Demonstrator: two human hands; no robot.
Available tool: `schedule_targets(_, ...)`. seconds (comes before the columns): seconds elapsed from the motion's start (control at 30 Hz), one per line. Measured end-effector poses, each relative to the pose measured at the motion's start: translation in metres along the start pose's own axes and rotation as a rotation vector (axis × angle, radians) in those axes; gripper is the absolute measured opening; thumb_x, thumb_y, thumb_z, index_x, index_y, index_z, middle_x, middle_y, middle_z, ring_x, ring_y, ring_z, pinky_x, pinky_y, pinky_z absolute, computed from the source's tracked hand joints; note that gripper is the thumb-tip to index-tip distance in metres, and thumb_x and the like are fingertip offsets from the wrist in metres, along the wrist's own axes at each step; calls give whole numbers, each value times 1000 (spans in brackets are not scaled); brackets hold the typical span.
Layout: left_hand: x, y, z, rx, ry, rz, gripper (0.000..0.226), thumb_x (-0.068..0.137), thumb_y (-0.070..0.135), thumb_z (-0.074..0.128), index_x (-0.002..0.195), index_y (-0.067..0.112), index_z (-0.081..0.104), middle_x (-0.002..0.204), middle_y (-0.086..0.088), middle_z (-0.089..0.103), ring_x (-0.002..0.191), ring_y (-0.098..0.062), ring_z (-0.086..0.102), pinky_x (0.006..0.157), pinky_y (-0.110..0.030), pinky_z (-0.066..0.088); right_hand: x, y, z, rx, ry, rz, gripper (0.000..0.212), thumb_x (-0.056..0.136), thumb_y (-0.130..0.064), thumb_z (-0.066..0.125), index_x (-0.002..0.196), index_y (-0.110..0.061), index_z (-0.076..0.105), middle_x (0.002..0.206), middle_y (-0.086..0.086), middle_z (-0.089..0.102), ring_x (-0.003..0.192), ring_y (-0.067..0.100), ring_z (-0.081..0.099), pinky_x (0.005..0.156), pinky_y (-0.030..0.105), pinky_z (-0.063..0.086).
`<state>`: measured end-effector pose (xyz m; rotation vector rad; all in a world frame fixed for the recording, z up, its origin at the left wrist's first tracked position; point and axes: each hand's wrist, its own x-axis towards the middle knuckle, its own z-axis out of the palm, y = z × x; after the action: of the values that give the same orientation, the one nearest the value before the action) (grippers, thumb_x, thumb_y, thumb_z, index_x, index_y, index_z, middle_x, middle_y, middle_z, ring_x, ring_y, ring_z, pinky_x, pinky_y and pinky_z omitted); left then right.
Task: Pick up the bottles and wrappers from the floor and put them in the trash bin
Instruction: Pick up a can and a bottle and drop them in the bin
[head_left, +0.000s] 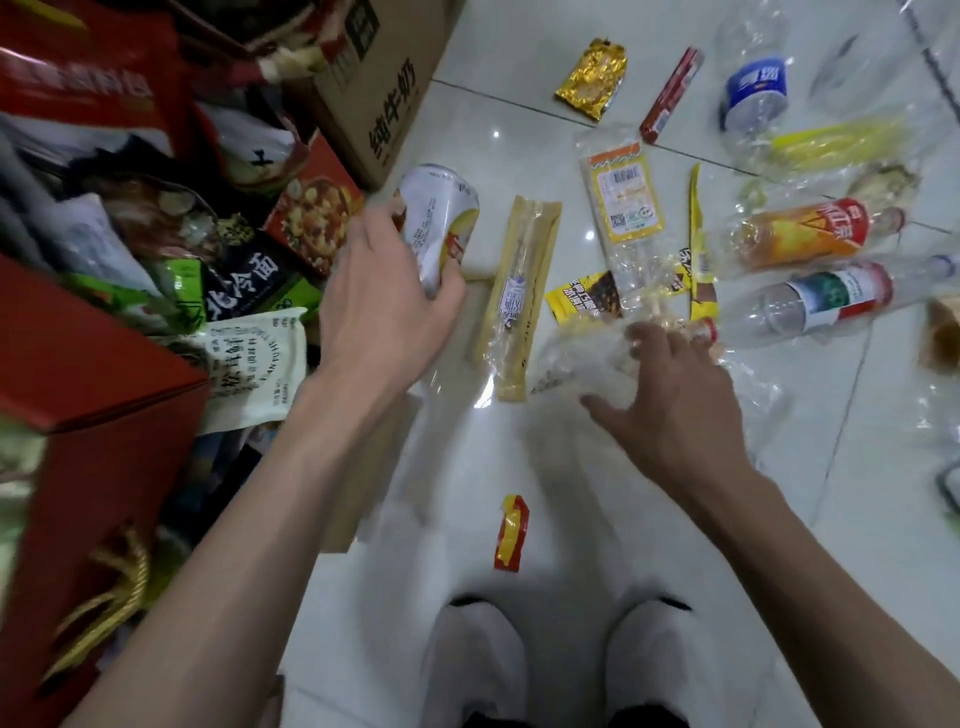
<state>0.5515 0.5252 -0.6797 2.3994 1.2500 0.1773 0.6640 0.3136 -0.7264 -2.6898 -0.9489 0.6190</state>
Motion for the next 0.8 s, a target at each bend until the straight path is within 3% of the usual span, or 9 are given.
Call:
schedule_targets(0.1,-19,36,-74,-42,15,-6,67,93,54,56,141,13,36,134,-6,51,115,-27,54,87,-39,45,-20,-35,-90,81,54,-3,76,78,-48,79,138,-16,46,128,8,61,121,34,53,99,46,41)
schedule_targets(0.27,-45,122,-230,-132,26,11,65,92,60,54,138,17,37,131,-3,52,112,-27,57,90,-49,50,-75,-97,-264,155,155,-7,78,77,-50,80,140,-17,47,125,6,61,116,31,56,92,41,42)
schedule_targets(0.57,-100,315,-543,-215,99,115,61,91,52,57,136,15,40,128,-2,53,112,-23,57,91,-47,49,-208,-196,-600,341,330,22,73,74,-54,76,134,-22,48,122,-1,61,105,27,61,94,48,48)
schedule_targets(0.8,-179,411,-684,-308,129,160,62,91,54,57,138,18,40,133,3,53,117,-16,55,95,-44,49,-321,-218,-755,513,452,63,76,71,-57,77,134,-27,48,117,-7,60,109,18,60,98,45,48)
